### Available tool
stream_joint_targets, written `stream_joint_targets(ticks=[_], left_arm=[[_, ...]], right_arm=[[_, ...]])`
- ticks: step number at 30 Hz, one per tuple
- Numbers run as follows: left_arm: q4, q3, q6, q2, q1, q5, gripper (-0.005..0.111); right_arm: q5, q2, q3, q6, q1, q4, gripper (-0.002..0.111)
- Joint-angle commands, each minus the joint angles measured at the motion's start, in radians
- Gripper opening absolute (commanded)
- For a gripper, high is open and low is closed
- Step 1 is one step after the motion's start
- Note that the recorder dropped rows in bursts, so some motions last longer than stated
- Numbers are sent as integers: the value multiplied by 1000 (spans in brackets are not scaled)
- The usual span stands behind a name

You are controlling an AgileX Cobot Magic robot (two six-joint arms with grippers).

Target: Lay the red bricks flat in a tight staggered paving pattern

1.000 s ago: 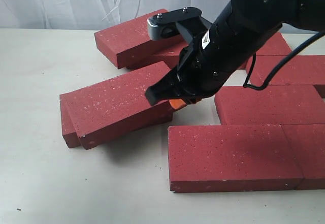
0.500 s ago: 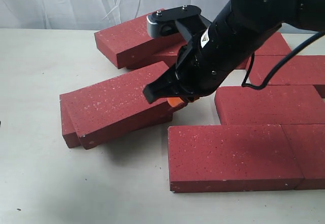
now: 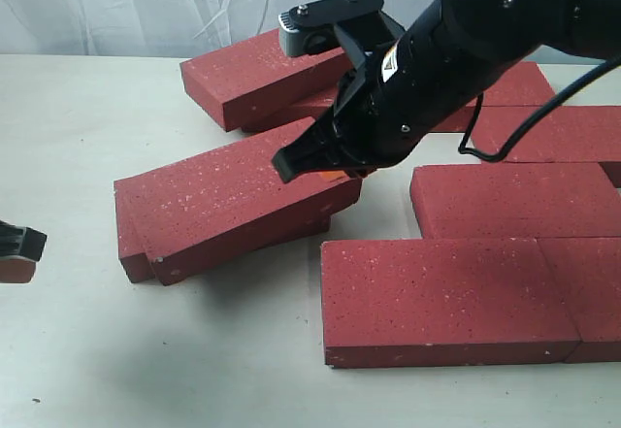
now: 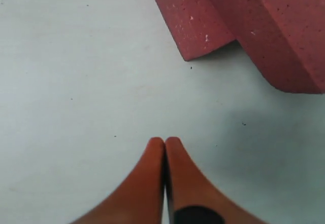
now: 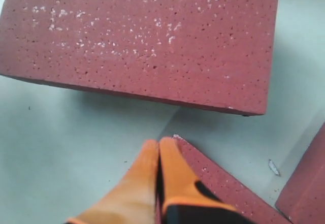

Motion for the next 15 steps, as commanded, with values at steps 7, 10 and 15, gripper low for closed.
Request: stream_joint_targets(ticks=[7, 10, 15], left_arm=[[-187, -6, 174, 80, 3, -21, 0], [-269, -6, 237, 105, 3, -38, 0], [-470, -6, 412, 164, 3, -49, 0]], right_arm=[[-31, 37, 4, -2, -145, 12, -1], [-33, 70, 4, -2, -177, 24, -1], [-80, 132, 4, -2, -201, 29, -1]])
